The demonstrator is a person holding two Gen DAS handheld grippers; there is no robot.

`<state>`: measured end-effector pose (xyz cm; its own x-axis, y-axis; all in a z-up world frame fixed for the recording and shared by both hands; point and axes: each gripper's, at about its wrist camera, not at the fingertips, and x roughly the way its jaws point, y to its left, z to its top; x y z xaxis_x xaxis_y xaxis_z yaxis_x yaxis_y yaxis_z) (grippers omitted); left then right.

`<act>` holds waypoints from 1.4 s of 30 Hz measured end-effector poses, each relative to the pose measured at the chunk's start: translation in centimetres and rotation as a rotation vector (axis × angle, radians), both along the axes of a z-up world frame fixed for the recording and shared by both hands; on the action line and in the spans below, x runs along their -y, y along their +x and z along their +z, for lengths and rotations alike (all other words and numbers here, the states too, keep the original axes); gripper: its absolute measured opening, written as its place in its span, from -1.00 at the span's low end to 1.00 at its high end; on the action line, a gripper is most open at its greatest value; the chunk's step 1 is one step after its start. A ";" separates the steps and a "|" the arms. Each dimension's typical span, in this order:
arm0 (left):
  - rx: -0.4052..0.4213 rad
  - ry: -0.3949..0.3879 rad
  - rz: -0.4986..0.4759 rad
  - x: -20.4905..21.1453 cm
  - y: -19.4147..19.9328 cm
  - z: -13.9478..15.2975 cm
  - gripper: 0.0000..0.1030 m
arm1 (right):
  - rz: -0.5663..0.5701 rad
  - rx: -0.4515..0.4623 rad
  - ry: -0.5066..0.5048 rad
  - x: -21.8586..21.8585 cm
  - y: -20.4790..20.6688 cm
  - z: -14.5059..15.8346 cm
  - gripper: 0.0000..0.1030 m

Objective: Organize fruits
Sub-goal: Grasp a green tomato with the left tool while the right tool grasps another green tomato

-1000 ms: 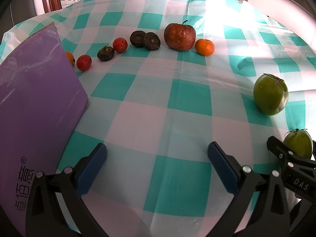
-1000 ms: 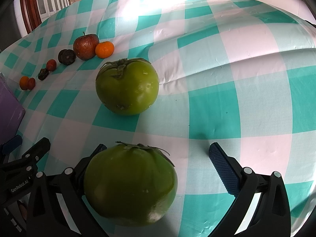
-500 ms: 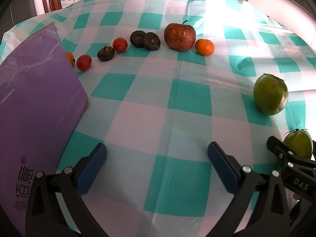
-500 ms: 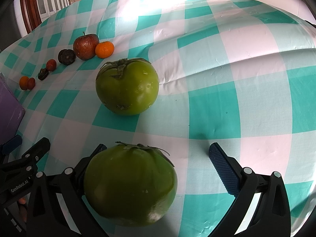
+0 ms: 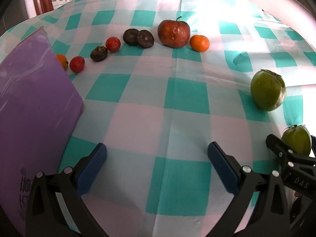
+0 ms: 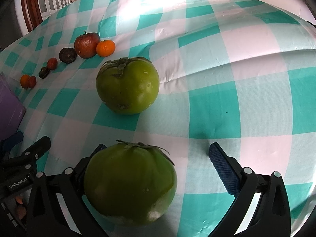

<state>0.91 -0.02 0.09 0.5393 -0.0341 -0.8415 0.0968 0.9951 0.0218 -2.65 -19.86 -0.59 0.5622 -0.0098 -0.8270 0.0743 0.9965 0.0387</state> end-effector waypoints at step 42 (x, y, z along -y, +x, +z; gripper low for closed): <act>-0.071 -0.151 -0.294 10.8 2.5 4.8 0.22 | 0.340 -0.037 0.090 2.2 -3.2 1.3 0.15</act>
<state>3.40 -10.79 4.90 0.4279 -0.3070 -0.8501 0.3764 0.9156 -0.1412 -5.86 -22.08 0.73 0.4906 0.2461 -0.8359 -0.2579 0.9573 0.1305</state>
